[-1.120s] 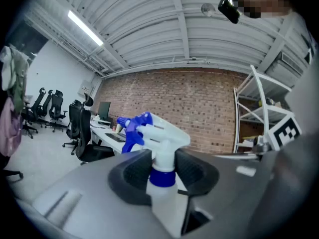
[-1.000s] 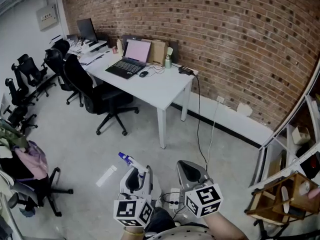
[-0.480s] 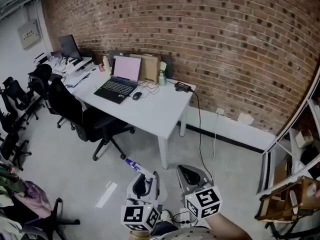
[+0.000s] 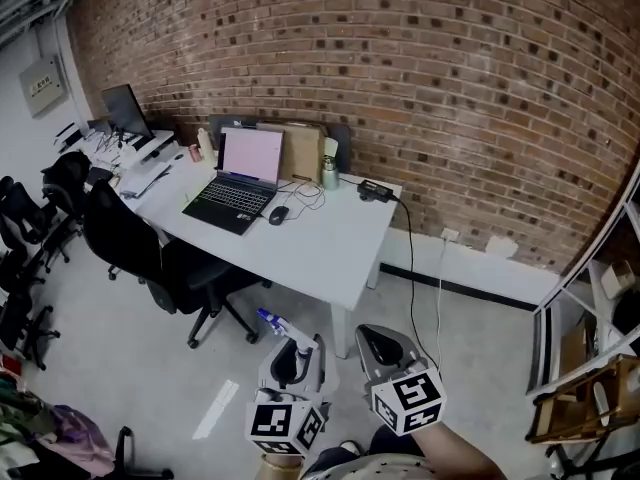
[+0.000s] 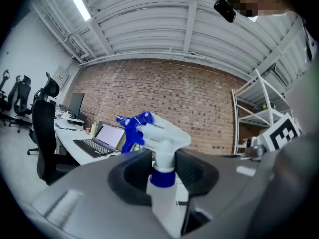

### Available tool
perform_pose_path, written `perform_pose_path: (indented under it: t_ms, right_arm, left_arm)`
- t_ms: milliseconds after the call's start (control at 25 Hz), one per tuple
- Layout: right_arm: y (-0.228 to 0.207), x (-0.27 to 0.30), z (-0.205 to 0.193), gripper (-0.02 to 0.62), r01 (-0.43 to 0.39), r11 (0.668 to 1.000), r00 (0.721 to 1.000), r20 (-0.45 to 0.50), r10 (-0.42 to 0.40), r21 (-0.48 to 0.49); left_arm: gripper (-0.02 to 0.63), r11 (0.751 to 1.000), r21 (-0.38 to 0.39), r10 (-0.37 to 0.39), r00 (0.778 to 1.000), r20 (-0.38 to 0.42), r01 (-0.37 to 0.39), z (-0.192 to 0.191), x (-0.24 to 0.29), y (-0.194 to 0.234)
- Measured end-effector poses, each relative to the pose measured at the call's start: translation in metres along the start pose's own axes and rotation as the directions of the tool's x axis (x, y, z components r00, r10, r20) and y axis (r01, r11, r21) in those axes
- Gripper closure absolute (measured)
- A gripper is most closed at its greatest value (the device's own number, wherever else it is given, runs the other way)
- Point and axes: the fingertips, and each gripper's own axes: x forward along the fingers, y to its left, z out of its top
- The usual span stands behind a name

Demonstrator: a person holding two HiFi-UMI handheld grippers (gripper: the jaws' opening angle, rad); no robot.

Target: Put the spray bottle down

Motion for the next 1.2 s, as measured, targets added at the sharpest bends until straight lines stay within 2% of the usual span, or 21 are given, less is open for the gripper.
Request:
perform_pose_path:
  t_ms: [240,560,760,1200]
  right_arm:
    - [-0.007,0.021,0.001,0.597,-0.001,1.0,1.0,-0.027,0.0,-0.016]
    - [-0.043,0.079,-0.002,0.597,-0.018,1.0,0.999,-0.032,0.018,-0.006]
    - [-0.082,0.132,0.008,0.597,-0.037,0.999,0.999,-0.028,0.036,-0.037]
    - [-0.181,0.243,0.034,0.597,-0.04,0.996,0.998,-0.043,0.037,-0.076]
  left_arm:
    - [0.469,1.0,-0.024,0.009,1.0,-0.005,-0.009,0.005,0.03,0.022]
    - [0.469,1.0,-0.011,0.023,1.0,-0.015,-0.023,0.0,0.089,0.042]
    - [0.469,0.999,-0.006,0.033,0.999,-0.018,-0.033,-0.005,0.149,0.057]
    - [0.468,0.999,0.037,0.034,0.999,0.022,-0.035,0.014,0.301,0.084]
